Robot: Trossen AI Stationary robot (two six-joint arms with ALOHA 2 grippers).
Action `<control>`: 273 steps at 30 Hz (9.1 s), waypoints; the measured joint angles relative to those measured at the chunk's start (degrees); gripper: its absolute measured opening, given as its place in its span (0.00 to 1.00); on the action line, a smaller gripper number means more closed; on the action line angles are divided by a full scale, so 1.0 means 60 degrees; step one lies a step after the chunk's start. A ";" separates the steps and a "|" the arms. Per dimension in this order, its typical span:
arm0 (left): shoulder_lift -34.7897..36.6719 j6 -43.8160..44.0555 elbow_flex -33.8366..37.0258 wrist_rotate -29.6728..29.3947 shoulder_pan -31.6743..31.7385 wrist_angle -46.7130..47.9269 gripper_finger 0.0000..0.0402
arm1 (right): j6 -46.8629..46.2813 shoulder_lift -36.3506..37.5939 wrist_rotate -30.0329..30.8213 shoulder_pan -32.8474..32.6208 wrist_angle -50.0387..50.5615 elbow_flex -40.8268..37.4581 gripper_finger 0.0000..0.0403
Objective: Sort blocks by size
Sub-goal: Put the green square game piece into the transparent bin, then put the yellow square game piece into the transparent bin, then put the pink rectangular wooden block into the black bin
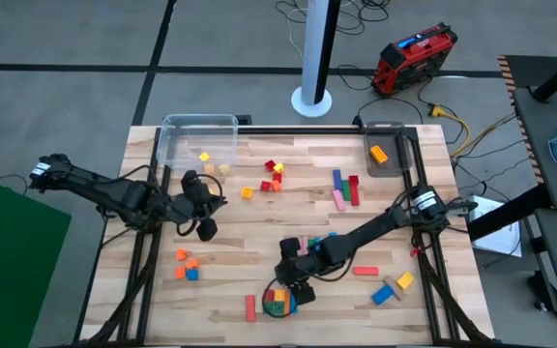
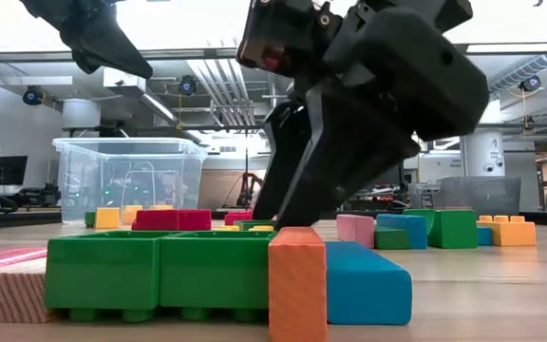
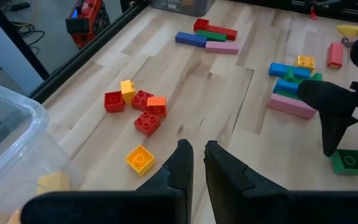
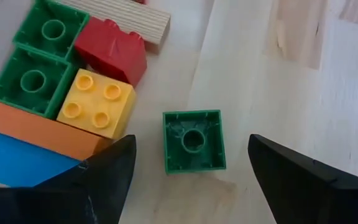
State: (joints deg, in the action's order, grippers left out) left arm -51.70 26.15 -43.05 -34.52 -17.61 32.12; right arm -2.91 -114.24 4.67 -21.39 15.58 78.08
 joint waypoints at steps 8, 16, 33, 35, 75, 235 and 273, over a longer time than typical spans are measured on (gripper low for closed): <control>-0.0004 0.0000 0.0000 0.0000 0.0000 -0.0004 0.05 | 0.0044 -0.0209 -0.0004 0.0197 -0.0126 0.0000 0.74; -0.0120 -0.0018 0.0000 0.0000 0.0000 -0.0007 0.05 | 0.0239 -0.0316 -0.0022 0.0431 -0.0220 0.0007 0.72; -0.0630 -0.0029 0.0000 0.0000 0.0000 -0.0004 0.05 | 0.0366 -0.0499 -0.0102 0.0438 -0.0287 0.0018 0.44; -0.0627 -0.0108 0.0000 0.0000 0.0000 -0.0003 0.05 | 0.0430 -0.0461 -0.0094 0.0451 -0.0274 0.0028 0.38; 0.2439 -0.2033 -0.0871 -0.2688 -0.0018 0.0531 0.05 | -0.0373 -0.2503 -0.3031 0.6871 -0.9118 0.3771 0.36; -0.5563 0.1002 -0.1602 0.2910 0.3190 -0.0561 0.33 | 0.0462 0.5831 0.1865 0.3699 -0.1127 -0.3639 0.43; -0.2174 -0.0873 -0.2299 -0.0655 0.6161 0.2639 0.50 | -0.0655 0.5707 0.0542 0.3752 -0.0874 -0.4165 0.39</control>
State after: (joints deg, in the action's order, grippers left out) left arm -64.75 20.91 -56.84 -38.45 19.36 47.95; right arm -6.84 -80.00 7.92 1.12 10.34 53.09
